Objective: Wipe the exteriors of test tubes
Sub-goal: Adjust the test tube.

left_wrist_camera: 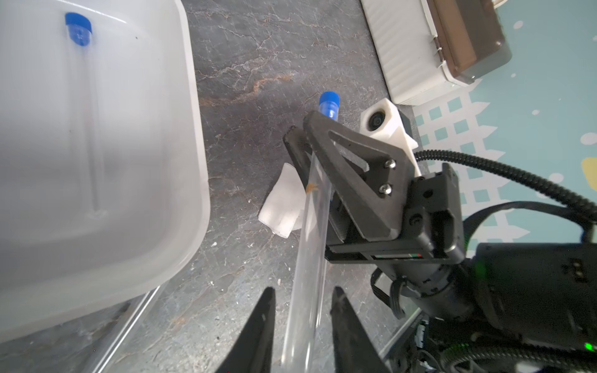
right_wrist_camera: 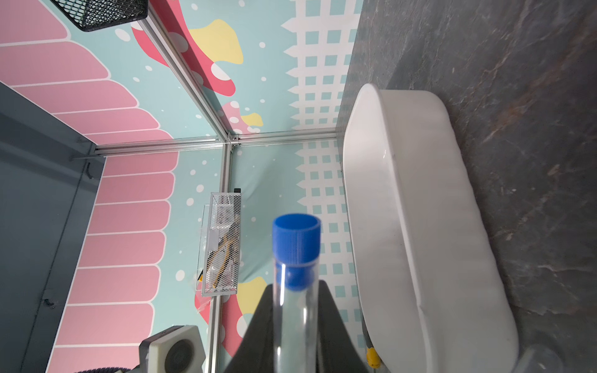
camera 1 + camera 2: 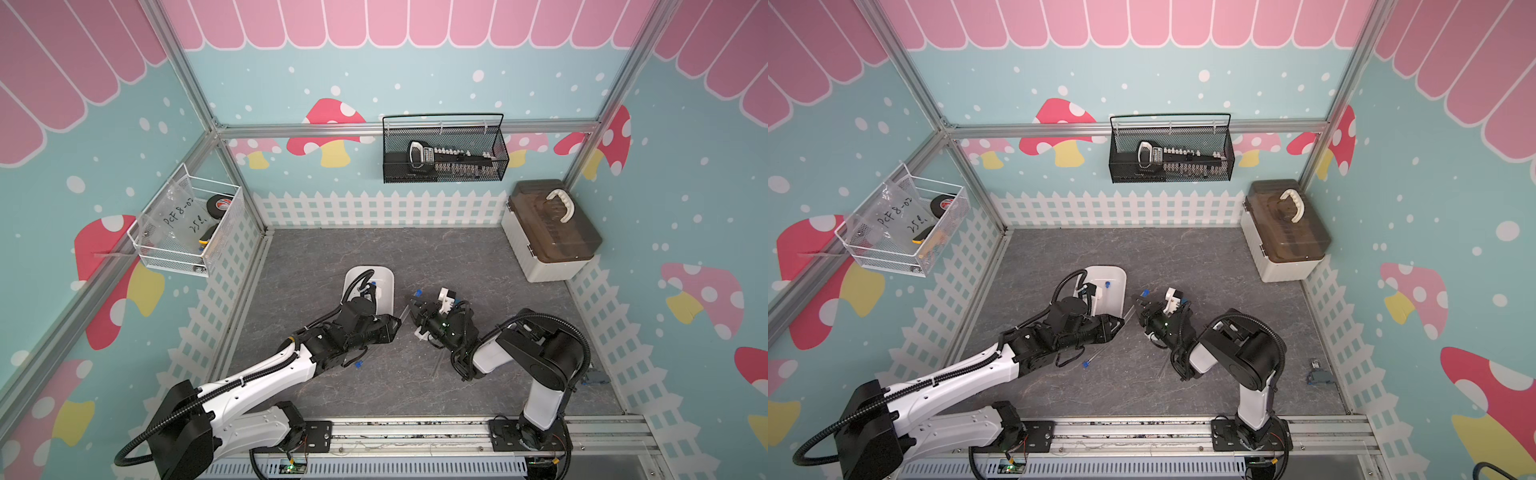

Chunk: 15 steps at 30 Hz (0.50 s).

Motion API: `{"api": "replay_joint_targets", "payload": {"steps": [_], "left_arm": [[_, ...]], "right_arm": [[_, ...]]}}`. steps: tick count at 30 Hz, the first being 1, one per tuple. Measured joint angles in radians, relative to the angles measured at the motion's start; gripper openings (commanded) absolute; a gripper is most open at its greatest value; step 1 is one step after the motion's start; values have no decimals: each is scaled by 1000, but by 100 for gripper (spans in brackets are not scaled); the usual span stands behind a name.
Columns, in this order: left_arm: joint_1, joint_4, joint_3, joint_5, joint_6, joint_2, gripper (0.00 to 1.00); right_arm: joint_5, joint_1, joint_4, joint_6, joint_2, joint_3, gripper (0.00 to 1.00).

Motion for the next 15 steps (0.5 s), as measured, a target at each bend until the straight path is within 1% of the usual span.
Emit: {"api": "replay_joint_targets", "payload": {"steps": [2,4,7,9,13,15], "left_arm": [[19,7,-5,32,5,-10,44],[45,23,-15,77,5,-11,46],[75,39,-19,154,14,0,47],[79,52,-19,211,26,12,47],[79,101,-19,340,34,47,44],[79,123,-19,387,35,64,38]], "right_arm": [[-14,-5,0,-8,0,0,18],[-29,-6,-2,-14,0,2,18],[-58,-6,-2,-24,0,18,18],[-79,-6,-2,-32,0,33,18],[-131,-13,-2,-46,0,56,18],[-153,-19,-2,-51,-2,61,18]]}}
